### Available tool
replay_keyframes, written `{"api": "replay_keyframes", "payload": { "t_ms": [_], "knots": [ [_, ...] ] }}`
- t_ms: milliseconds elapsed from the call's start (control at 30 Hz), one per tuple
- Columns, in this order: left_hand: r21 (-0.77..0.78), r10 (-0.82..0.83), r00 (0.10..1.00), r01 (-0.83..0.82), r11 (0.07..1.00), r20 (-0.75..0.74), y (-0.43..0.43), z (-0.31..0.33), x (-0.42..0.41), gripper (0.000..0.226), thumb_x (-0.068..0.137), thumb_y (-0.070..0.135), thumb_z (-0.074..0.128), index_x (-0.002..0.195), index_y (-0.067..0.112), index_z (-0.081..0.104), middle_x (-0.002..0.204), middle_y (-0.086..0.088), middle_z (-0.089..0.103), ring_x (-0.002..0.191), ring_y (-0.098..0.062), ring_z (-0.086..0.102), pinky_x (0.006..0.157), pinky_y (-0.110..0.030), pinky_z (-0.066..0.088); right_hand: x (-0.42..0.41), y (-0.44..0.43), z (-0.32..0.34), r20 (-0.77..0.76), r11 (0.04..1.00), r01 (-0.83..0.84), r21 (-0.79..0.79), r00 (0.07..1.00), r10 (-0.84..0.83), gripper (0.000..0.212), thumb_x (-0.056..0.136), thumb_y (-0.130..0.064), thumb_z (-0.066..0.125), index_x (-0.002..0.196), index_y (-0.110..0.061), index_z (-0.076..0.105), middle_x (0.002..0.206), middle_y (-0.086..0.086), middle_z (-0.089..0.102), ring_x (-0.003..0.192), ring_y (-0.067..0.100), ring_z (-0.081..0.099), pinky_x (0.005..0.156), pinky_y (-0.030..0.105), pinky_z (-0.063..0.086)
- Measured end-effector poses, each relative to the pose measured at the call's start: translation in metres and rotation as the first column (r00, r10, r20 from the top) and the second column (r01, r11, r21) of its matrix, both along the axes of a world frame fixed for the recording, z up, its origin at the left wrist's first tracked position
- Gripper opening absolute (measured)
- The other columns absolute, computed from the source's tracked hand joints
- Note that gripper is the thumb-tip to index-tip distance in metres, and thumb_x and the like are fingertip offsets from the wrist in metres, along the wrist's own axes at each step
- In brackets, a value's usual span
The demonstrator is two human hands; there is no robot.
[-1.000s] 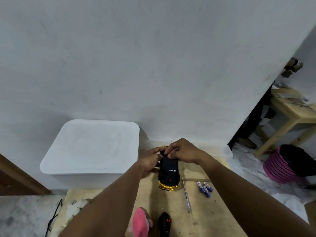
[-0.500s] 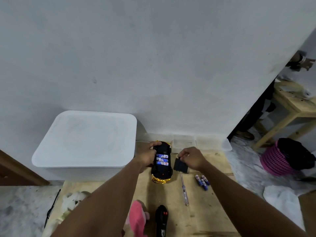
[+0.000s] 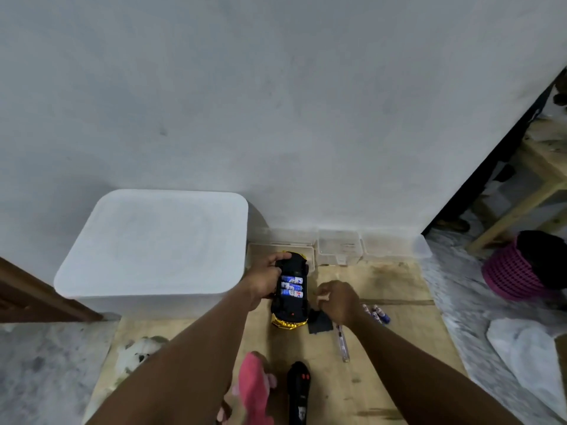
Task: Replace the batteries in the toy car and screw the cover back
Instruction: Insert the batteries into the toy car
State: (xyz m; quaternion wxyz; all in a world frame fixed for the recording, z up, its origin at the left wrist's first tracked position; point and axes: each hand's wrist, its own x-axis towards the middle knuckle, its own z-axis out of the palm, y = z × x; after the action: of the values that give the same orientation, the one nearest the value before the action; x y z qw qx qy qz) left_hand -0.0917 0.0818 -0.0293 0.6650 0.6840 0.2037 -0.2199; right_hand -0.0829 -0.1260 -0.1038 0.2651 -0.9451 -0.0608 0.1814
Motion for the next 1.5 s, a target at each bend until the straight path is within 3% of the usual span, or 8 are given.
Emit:
{"api": "replay_keyframes", "payload": {
  "t_ms": [133,267,433,600,800,1033,1267,1500],
  "knots": [
    [-0.026,0.001,1.0,-0.001,1.0,0.006,-0.01,0.009,0.001,0.05,0.097,-0.003,0.033,0.123,0.028,0.062,0.117,-0.009,0.066,0.088,-0.023,0.065,0.072,-0.036,0.054,0.016,0.003,0.039,-0.064,0.899,0.257,0.354,0.966,-0.251,0.013,0.096,-0.019,0.063,0.089,-0.015,0.073,0.083,0.003,0.074,0.07,0.015,0.065,0.068,0.031,0.053],
    [-0.062,0.009,1.0,-0.008,0.998,0.029,-0.021,0.024,0.002,0.049,0.097,-0.002,0.033,0.122,0.028,0.061,0.115,-0.011,0.065,0.088,-0.024,0.062,0.075,-0.039,0.054,0.019,0.005,0.091,-0.291,0.762,0.372,0.53,0.924,-0.248,0.018,0.095,-0.029,0.065,0.104,-0.013,0.065,0.084,0.011,0.071,0.061,0.021,0.065,0.053,0.028,0.049],
    [-0.092,0.067,0.994,-0.06,0.994,0.083,-0.027,0.042,0.001,0.05,0.098,-0.003,0.036,0.127,0.034,0.053,0.121,-0.016,0.063,0.091,-0.03,0.067,0.078,-0.046,0.058,0.018,0.007,0.125,-0.345,0.82,0.334,0.465,0.921,-0.18,0.027,0.089,-0.013,0.067,0.114,-0.022,0.059,0.098,0.012,0.073,0.071,0.022,0.07,0.054,0.029,0.054],
    [-0.163,0.094,0.994,-0.084,0.983,0.059,-0.03,0.052,0.001,0.068,0.1,0.001,0.04,0.151,0.043,0.021,0.114,-0.01,0.061,0.098,-0.034,0.068,0.084,-0.052,0.056,0.022,0.004,0.144,-0.3,0.853,0.266,0.449,0.944,-0.137,0.037,0.089,-0.002,0.062,0.119,-0.022,0.057,0.098,0.004,0.07,0.082,0.018,0.066,0.055,0.025,0.048],
    [-0.087,0.021,0.997,-0.015,0.996,0.068,-0.026,0.058,0.004,0.042,0.095,0.009,0.053,0.133,0.027,0.047,0.106,-0.012,0.069,0.093,-0.033,0.07,0.081,-0.05,0.06,0.028,-0.001,0.147,-0.119,0.906,0.115,0.406,0.99,-0.072,0.043,0.085,0.004,0.057,0.114,-0.027,0.066,0.103,0.005,0.068,0.095,0.019,0.066,0.071,0.029,0.054],
    [-0.04,-0.049,0.973,0.06,0.997,0.227,-0.027,0.057,0.004,0.059,0.088,-0.008,0.056,0.128,0.035,0.056,0.127,-0.005,0.056,0.103,-0.024,0.064,0.067,-0.032,0.06,0.035,0.0,0.146,0.056,0.965,-0.048,0.256,0.998,0.035,0.045,0.088,-0.005,0.054,0.108,-0.044,0.069,0.102,-0.012,0.07,0.1,0.013,0.066,0.083,0.037,0.058],
    [-0.093,0.04,0.971,-0.019,0.995,0.235,-0.029,0.055,0.005,0.051,0.089,-0.009,0.057,0.121,0.03,0.064,0.122,-0.004,0.057,0.101,-0.023,0.065,0.072,-0.034,0.062,0.028,0.003,0.148,0.245,0.99,0.01,0.139,0.969,-0.044,0.021,0.09,-0.016,0.058,0.084,-0.037,0.059,0.092,-0.016,0.069,0.082,0.008,0.066,0.069,0.035,0.057],
    [-0.097,0.062,0.976,-0.042,0.994,0.211,-0.033,0.055,0.005,0.049,0.091,-0.01,0.053,0.12,0.028,0.061,0.124,-0.008,0.055,0.096,-0.022,0.064,0.063,-0.028,0.059,0.021,0.006,0.142,0.295,1.0,0.001,0.0,0.955,-0.001,0.017,0.089,-0.022,0.058,0.096,-0.035,0.067,0.109,-0.015,0.067,0.096,0.009,0.06,0.075,0.026,0.045]
  ]
}}
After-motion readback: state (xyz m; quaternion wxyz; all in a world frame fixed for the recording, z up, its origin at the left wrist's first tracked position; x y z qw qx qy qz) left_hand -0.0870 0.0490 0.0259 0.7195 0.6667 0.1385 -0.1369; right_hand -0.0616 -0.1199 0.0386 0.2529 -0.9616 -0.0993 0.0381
